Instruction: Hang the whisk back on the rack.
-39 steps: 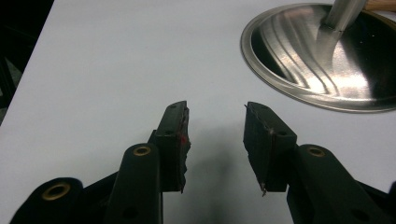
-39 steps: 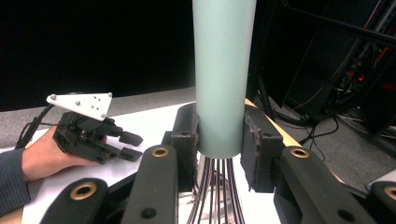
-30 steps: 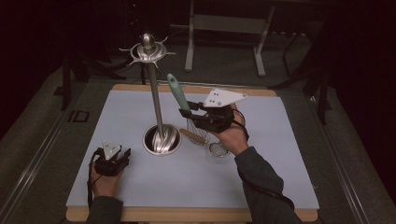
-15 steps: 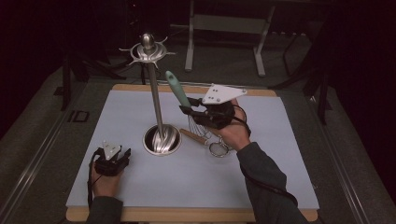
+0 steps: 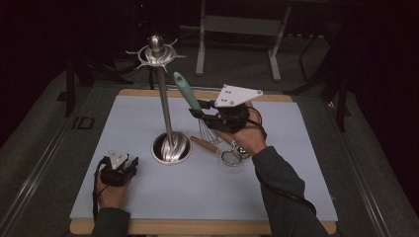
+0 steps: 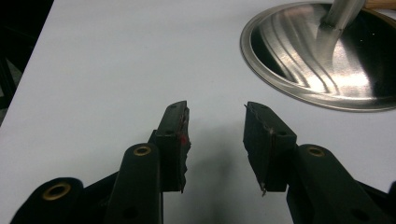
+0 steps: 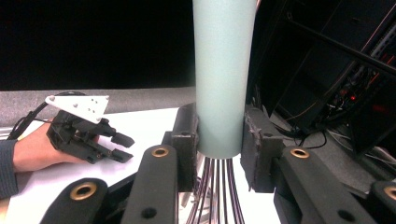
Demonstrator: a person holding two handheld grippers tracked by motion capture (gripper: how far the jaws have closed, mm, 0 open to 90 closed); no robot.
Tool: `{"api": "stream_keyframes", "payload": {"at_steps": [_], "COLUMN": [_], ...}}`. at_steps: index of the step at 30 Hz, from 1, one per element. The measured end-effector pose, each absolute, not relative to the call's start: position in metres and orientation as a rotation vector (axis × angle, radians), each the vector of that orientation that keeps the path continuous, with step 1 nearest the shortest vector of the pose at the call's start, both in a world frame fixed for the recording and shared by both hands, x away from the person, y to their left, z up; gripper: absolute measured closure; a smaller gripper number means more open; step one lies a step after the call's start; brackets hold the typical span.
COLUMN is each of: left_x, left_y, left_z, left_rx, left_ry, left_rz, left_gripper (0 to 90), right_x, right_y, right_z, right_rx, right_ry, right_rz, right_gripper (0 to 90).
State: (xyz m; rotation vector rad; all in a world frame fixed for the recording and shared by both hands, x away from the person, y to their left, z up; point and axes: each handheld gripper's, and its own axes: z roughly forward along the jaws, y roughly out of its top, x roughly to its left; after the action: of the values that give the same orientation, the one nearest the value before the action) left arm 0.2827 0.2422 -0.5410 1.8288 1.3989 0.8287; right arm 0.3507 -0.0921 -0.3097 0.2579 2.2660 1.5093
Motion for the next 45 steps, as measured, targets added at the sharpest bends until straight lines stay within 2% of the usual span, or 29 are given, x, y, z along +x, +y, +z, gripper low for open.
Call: {"api": "stream_keyframes", "payload": {"at_steps": [14, 37, 45], "left_x": [0.283, 0.283, 0.283], "left_y": [0.242, 0.242, 0.243], "left_z": [-0.541, -0.541, -0.541], "left_rx": [1.831, 1.831, 1.831], "left_ry": [1.398, 1.396, 1.394], "left_rz": [0.828, 0.830, 0.830], "left_gripper": [60.5, 60.3, 60.3], "right_x": [0.352, 0.357, 0.358], "right_y": [-0.076, -0.035, -0.026], "right_z": [-0.302, -0.310, -0.310], "right_rx": [0.248, 0.370, 0.372], "right_ry": [2.259, 2.185, 2.229], "right_rz": [1.495, 1.324, 1.360], "right_gripper": [68.9, 68.7, 61.4]}}
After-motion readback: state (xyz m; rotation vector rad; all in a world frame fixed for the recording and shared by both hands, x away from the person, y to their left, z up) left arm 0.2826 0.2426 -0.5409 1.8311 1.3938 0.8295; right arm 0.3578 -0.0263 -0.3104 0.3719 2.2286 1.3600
